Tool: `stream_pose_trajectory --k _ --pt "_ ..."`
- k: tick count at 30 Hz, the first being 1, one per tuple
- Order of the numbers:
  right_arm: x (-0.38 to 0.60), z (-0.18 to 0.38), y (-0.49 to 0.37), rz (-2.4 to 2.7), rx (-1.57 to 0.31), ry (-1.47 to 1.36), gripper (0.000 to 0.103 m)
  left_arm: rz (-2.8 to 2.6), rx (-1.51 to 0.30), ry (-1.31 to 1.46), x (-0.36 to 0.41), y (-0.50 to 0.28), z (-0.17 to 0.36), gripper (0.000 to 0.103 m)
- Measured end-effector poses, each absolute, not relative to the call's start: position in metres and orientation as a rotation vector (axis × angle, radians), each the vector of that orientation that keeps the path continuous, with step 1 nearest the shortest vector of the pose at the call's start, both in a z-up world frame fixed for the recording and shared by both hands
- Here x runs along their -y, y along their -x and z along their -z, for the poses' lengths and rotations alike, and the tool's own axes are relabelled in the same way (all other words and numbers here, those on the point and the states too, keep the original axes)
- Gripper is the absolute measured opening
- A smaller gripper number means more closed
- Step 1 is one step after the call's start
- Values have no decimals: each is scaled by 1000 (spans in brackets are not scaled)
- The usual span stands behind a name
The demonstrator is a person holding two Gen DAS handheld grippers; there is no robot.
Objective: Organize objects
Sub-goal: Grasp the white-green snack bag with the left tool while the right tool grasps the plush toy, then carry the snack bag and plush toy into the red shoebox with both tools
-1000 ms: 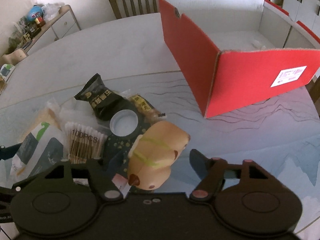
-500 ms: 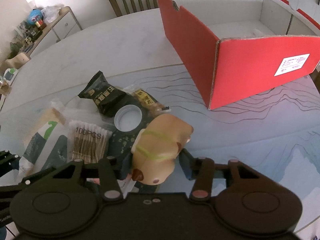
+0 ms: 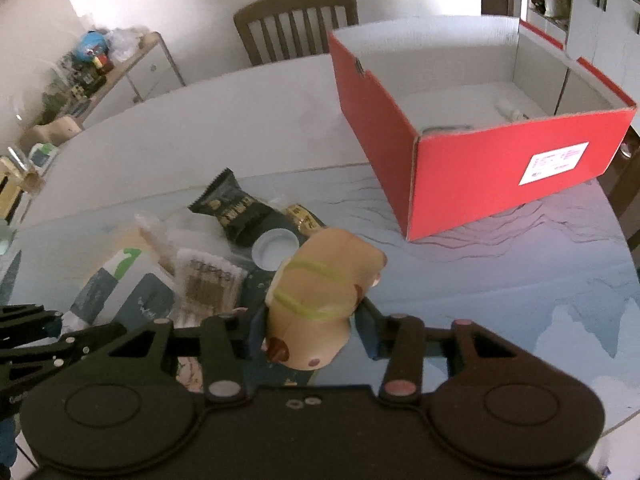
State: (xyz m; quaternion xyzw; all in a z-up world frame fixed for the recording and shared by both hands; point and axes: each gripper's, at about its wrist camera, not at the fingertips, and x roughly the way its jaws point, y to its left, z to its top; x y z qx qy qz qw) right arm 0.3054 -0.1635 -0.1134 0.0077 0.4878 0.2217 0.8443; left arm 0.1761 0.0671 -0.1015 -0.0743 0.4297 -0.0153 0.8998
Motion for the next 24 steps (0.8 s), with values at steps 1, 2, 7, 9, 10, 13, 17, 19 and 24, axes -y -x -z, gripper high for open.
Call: stream_pose_trajectory --k 1,2,7,9,10,13,17,19,24 --pt "165 109 -303 -472 -1026 -18 45 30 -883 159 -67 -174 99 18" --pt "167 105 -301 -476 -1021 -18 45 29 -877 167 -68 -172 96 18" --pt "176 85 -288 -500 -992 -13 45 27 -832 209 -70 -161 79 18" --pt "179 76 -283 -512 -979 -6 45 25 -812 220 -69 -158 69 18" --pt "181 71 -281 -519 -971 3 45 28 -801 227 -69 -156 64 18" --pt "187 57 -277 -536 -949 13 45 39 -772 245 -66 -155 49 18" --pt "195 39 -275 -552 -919 25 45 68 -743 261 -58 -159 31 18" --pt "199 32 -275 -558 -905 30 45 85 -725 257 -51 -163 22 18" --pt "211 18 -280 -568 -876 53 45 122 -688 239 -30 -181 4 18"
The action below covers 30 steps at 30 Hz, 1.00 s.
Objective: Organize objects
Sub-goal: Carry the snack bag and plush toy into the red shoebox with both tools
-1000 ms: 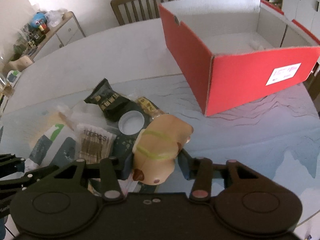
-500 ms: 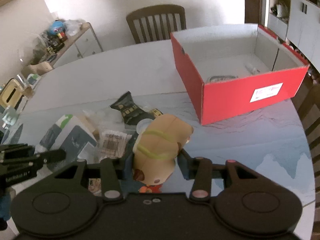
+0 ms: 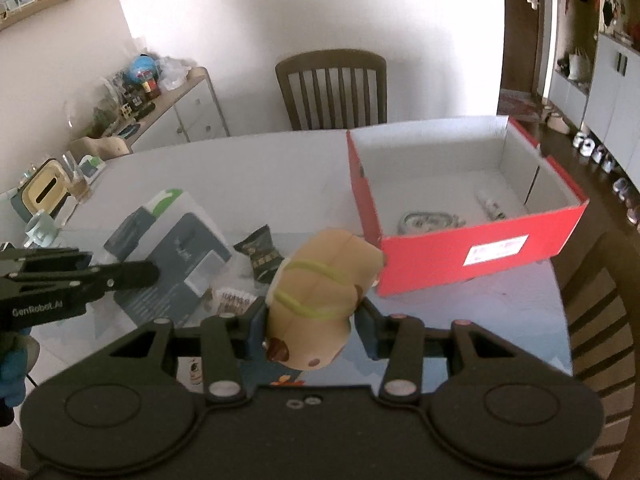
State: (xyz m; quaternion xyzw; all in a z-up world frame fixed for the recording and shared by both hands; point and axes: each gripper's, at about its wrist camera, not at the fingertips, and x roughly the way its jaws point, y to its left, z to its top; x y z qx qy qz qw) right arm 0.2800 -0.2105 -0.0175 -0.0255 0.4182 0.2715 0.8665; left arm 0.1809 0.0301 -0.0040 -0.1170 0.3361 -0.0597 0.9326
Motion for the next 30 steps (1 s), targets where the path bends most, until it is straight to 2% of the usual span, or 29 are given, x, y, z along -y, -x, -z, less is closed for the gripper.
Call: stream_pose_trajectory --k 14,30 --pt "262 3 -334 -543 -824 73 45 173 -639 118 40 -262 -22 18" --pt "299 7 -433 -523 -750 158 45 116 -704 50 89 -389 -18 18"
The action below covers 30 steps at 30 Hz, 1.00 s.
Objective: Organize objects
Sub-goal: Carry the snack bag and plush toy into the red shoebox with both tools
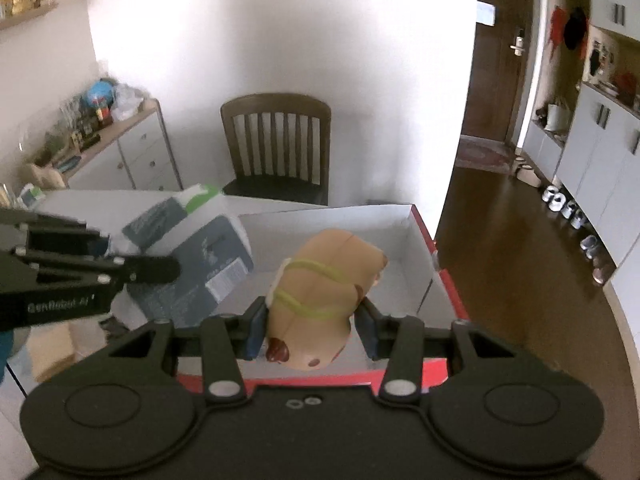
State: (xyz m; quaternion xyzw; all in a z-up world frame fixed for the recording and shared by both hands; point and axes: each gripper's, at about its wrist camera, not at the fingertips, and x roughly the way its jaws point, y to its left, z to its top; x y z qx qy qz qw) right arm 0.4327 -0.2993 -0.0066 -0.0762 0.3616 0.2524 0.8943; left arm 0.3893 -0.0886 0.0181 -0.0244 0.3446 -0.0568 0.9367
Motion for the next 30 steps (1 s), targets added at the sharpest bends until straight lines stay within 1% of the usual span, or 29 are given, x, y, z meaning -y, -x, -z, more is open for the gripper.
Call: stream_pose_trajectory --k 7,13,21,30 --pt "289 35 -469 -528 -798 223 45 104 -733 -3 101 -441 1 18" --pt "280 67 -489 -533 -869 261 45 92 -807 26 100 -478 31 18" --pt "270 96 -506 -546 -958 292 45 88 -896 55 99 -513 61 18" --pt "258 121 -511 -578 -1057 359 45 106 -993 71 103 -533 85 18"
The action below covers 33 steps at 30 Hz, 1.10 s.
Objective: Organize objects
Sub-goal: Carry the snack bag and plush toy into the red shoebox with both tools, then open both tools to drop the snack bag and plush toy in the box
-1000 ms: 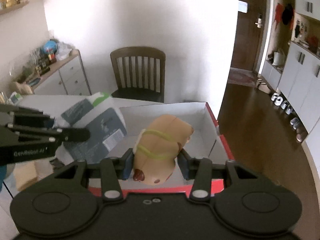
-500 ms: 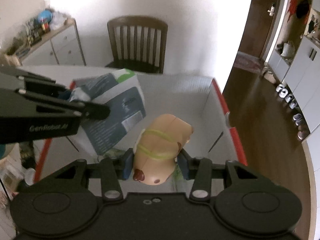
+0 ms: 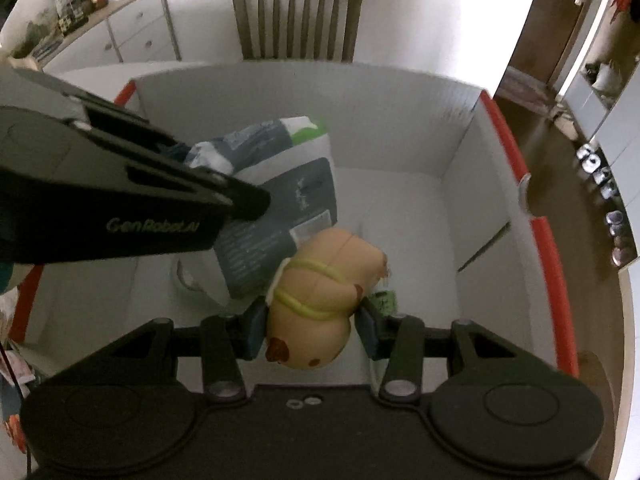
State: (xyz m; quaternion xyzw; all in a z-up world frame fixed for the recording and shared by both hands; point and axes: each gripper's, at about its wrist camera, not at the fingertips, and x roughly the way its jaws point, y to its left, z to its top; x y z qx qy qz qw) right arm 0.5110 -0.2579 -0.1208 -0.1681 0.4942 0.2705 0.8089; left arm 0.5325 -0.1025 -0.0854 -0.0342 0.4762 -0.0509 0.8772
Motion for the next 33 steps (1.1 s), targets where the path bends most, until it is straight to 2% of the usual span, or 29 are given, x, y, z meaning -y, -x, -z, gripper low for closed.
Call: stream_pose_trajectory --k 14,17,19,20,33 --pt "258 135 -517 -539 -1139 349 47 85 -1095 69 108 -543 105 21" --pt "258 133 -514 -551 -1130 346 50 82 -1105 78 109 -542 105 33" --pt "260 131 -512 -560 -1120 339 60 89 -1107 87 108 -542 105 60" --pt "260 130 -510 -566 -1111 338 61 90 -1101 91 108 -541 104 64" --pt "282 85 -501 -572 -1015 270 63 116 -1000 88 106 -519 66 65"
